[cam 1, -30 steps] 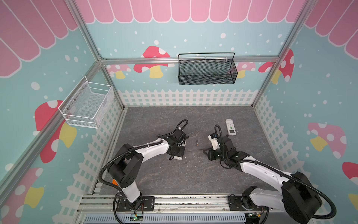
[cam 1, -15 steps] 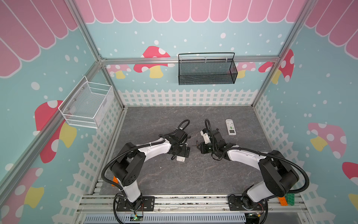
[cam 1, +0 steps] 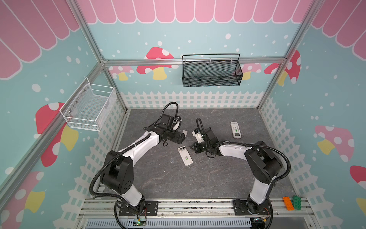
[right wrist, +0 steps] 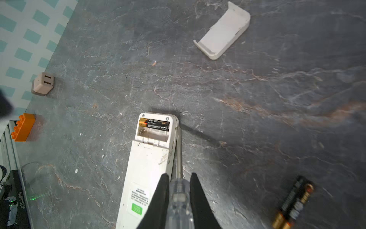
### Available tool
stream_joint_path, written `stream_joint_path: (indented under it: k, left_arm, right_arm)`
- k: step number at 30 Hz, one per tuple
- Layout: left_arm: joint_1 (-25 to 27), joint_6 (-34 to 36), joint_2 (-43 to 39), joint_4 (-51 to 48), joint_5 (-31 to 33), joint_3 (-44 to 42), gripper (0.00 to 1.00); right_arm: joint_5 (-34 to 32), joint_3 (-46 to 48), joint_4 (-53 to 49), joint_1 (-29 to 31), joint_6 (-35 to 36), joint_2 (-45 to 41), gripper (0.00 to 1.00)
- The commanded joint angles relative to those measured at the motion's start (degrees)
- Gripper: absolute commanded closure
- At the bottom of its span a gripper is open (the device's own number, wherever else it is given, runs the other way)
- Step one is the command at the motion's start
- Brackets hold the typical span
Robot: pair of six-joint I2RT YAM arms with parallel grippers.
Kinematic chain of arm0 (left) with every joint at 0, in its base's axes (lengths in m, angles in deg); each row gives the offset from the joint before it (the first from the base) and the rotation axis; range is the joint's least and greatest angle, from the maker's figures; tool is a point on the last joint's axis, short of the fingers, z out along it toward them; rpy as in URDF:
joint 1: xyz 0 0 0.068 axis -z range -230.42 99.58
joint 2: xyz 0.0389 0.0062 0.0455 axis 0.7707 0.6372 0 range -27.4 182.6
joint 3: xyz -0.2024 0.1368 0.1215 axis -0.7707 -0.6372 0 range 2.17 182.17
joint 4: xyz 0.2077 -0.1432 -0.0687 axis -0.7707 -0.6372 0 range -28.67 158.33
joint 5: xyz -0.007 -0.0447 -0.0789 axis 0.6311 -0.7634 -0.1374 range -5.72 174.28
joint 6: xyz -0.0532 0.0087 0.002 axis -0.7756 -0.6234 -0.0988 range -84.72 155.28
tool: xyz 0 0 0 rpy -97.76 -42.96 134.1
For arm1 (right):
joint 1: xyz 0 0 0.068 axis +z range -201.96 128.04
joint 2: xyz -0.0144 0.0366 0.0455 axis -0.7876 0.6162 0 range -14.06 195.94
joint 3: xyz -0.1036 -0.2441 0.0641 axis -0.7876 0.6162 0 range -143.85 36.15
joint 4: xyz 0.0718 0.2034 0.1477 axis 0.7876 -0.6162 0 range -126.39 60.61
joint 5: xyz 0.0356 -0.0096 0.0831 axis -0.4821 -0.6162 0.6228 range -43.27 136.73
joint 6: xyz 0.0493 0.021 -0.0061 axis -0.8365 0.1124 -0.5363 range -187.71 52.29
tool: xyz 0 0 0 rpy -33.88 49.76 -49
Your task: Unload the batteries from the remote control
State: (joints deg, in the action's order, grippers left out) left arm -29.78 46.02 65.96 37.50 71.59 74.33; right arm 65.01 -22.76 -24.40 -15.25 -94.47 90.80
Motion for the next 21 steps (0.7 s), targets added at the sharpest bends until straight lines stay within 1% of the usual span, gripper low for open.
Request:
stream_joint_path:
  k: [1, 3, 5, 6, 7, 10, 13, 16, 21]
  left_arm:
    - [-3.60, 27.01, 0.34, -7.54, -15.39, 3.07, 0.03]
    - [-4.23, 39.43, 1.77, -13.82, -19.45, 4.28, 0.03]
    - [-3.92, 50.01, 2.85, -18.11, -21.95, 4.13, 0.04]
    - [-3.21, 56.78, 3.38, -20.77, -21.96, 3.92, 0.04]
    - [-2.30, 62.13, 3.86, -21.46, -20.13, 3.15, 0.04]
    - [-0.78, 73.99, 6.53, -21.49, -16.08, 1.70, 0.04]
    - [-0.23, 79.83, 10.57, -21.78, -13.68, 4.04, 0.03]
    - [0.71, 86.47, 14.96, -24.32, -11.91, 7.23, 0.03]
    - [2.08, 89.96, 20.53, -26.19, -10.26, 12.61, 0.01]
  right_arm:
    - [1.86, -1.44, -0.61, 0.03, 3.95, 0.49, 1.00]
    - [0.69, -1.86, -2.45, -0.33, 6.02, -0.72, 1.00]
    - [-0.01, -1.47, -4.23, -1.05, 7.90, -3.58, 1.00]
    - [-0.62, -0.06, -4.42, -1.39, 8.79, -5.93, 1.00]
    - [-1.22, 1.75, -4.09, -1.60, 9.83, -8.44, 1.00]
    - [-2.98, 6.94, -3.89, -1.81, 13.51, -15.43, 1.00]
    - [-2.79, 12.65, -3.58, -1.80, 15.28, -21.94, 1.00]
    - [-0.05, 18.68, -1.62, -1.76, 17.18, -28.05, 1.00]
    - [0.97, 24.27, -1.75, -1.80, 18.82, -35.71, 1.00]
